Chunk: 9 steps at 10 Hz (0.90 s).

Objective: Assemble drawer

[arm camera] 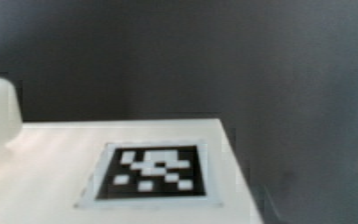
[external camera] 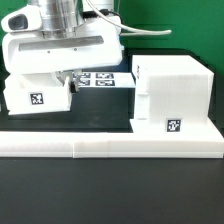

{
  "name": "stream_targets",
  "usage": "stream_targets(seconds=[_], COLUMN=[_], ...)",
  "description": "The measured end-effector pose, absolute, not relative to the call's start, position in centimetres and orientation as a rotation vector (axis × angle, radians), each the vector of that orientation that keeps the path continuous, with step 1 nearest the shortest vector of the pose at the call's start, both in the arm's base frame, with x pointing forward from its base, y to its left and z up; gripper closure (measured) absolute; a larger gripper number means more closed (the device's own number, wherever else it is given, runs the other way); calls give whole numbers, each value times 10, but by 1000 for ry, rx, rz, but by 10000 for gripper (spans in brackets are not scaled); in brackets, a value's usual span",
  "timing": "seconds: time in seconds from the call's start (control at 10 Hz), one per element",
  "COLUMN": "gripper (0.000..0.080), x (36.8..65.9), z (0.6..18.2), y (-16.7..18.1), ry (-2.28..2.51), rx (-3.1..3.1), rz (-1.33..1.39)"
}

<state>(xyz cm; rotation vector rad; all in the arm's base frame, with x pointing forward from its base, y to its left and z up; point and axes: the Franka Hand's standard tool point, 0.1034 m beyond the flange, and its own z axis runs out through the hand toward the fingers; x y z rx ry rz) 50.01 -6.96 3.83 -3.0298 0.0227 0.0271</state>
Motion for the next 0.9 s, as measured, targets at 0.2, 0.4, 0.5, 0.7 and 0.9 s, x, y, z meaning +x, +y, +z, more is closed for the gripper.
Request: stream_targets(seconds=[0.2, 0.4, 0.5, 0.7, 0.9], gripper=[755, 755, 755, 755, 755], x=[500, 504, 508, 507, 506], z=[38, 39, 40, 38, 37], y=[-70, -61, -56, -59, -60], ry=[-108, -526, -674, -862, -1023], rx=[-3029, -3025, -3020, -2972, -2923], rz=[23, 26, 9, 9, 11])
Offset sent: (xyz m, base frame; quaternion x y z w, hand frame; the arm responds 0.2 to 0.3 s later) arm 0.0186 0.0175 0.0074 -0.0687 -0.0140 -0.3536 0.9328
